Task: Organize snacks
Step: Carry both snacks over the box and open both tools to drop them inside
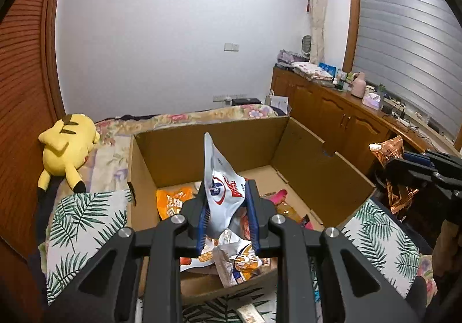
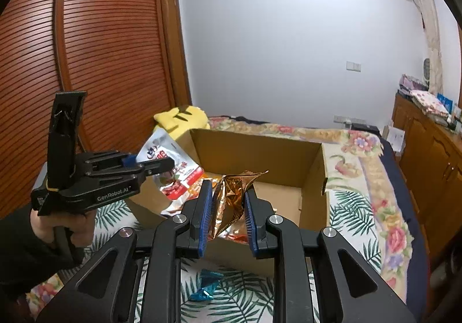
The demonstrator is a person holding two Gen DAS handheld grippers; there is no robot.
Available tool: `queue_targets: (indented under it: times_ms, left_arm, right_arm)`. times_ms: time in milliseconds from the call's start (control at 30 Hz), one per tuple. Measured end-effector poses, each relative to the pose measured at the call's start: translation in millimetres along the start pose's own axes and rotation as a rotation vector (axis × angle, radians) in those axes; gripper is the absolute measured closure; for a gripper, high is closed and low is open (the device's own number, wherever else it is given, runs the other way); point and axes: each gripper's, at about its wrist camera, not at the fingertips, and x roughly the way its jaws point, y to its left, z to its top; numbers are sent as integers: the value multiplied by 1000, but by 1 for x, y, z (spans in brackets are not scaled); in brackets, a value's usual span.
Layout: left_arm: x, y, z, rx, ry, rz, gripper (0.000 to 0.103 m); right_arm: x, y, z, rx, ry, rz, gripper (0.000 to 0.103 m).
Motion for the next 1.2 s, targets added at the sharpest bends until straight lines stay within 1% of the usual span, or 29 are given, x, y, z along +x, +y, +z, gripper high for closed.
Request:
queue_targets:
  times_ms: [200, 433, 600, 667, 800, 1067, 1200]
  left_arm:
    - [14, 3, -4, -7, 32, 11, 82]
    - [20, 3, -14, -4, 61, 29, 81]
    - [21, 2, -15, 3, 74, 48, 68]
    - [20, 3, -15, -4, 72, 50, 66]
    - [13, 6, -18, -20, 64, 55, 63]
    - [6, 10, -21, -17, 65, 79, 59]
    - [1, 12, -21, -20, 60, 84, 58]
  right_arm:
    - [20, -3, -2, 13, 27, -3, 84]
    - [42, -6, -5, 28, 66, -1, 84]
    - [63, -5, -9, 42, 107, 9, 84]
    - [70, -4, -12, 49, 123, 18, 84]
    - [81, -3, -16, 52, 146, 21, 84]
    - [94, -6, -19, 73, 170, 30, 83]
    - [97, -3, -20, 71, 176, 31, 80]
